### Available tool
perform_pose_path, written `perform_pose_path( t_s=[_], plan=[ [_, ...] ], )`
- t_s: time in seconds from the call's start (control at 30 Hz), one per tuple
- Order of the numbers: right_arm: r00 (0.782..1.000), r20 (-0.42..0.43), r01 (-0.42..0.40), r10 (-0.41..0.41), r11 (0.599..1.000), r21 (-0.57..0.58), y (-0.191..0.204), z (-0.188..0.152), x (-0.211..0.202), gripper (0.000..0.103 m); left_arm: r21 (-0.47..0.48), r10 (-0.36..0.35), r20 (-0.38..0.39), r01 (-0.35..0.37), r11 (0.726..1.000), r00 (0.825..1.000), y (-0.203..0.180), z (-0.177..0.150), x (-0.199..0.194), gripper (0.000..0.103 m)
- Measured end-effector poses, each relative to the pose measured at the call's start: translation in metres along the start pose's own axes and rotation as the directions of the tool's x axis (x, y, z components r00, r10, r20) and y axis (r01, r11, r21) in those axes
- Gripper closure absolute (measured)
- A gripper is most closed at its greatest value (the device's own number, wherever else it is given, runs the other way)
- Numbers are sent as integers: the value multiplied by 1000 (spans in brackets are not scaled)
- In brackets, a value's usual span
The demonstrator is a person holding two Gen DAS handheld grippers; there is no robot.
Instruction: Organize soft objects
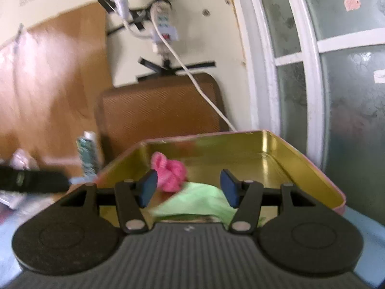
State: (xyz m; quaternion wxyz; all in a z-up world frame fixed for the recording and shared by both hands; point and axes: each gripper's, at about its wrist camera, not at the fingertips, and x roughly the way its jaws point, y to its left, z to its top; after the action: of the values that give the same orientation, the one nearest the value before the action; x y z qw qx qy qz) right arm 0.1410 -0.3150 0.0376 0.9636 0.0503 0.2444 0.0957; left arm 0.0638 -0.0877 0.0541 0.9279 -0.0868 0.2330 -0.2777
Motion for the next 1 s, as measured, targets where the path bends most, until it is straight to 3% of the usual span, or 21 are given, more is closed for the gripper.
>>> perform_pose_path(
  t_s=[0.1,0.17,0.27,0.33,0.4,0.43,0.47,0.53,0.7,0.77,0.8,0.83,0.93,1.0],
  plan=[
    [996,27,-88,88,996,-21,23,3,-8,43,-19,93,50,-92,996,994,33,-18,-44,41],
    [983,16,-181,182,982,-53,47,4,-12,43,-80,183,69,-178,981,981,63,-29,-72,41],
    [946,-46,-323,320,940,-112,90,1,-13,43,-182,329,78,-311,933,941,108,-44,-106,41],
    [909,-120,-416,400,892,-177,123,-4,-11,43,-257,391,77,-361,896,917,134,-55,-123,41],
    [855,-211,-509,475,846,-157,152,-8,1,43,-321,421,76,-377,869,904,154,-68,-132,41],
    [818,-255,-553,516,827,-100,164,-8,12,43,-372,419,72,-365,853,905,162,-73,-135,43],
    [785,-293,-580,546,814,-37,175,-7,25,43,-409,392,102,-320,855,915,168,-73,-140,43],
    [752,-351,-569,558,818,82,195,-7,55,43,-421,387,154,-294,858,909,168,-74,-145,40],
    [715,-431,-449,550,835,319,213,-9,122,45,-382,365,177,-278,881,914,163,-72,-143,37],
    [671,-458,-455,583,812,366,222,-13,134,65,-375,365,182,-278,884,913,160,-73,-144,37],
    [654,-480,-450,584,811,373,225,-15,137,84,-375,362,185,-275,885,914,160,-75,-145,37],
    [659,-490,-441,571,821,364,227,-15,138,93,-377,360,188,-271,886,914,160,-75,-146,37],
    [663,-476,-451,578,816,363,217,-14,121,97,-393,352,194,-256,883,916,164,-77,-148,37],
    [645,-462,-472,608,793,385,202,-15,102,99,-400,345,196,-246,883,918,166,-78,-148,37]
  ],
)
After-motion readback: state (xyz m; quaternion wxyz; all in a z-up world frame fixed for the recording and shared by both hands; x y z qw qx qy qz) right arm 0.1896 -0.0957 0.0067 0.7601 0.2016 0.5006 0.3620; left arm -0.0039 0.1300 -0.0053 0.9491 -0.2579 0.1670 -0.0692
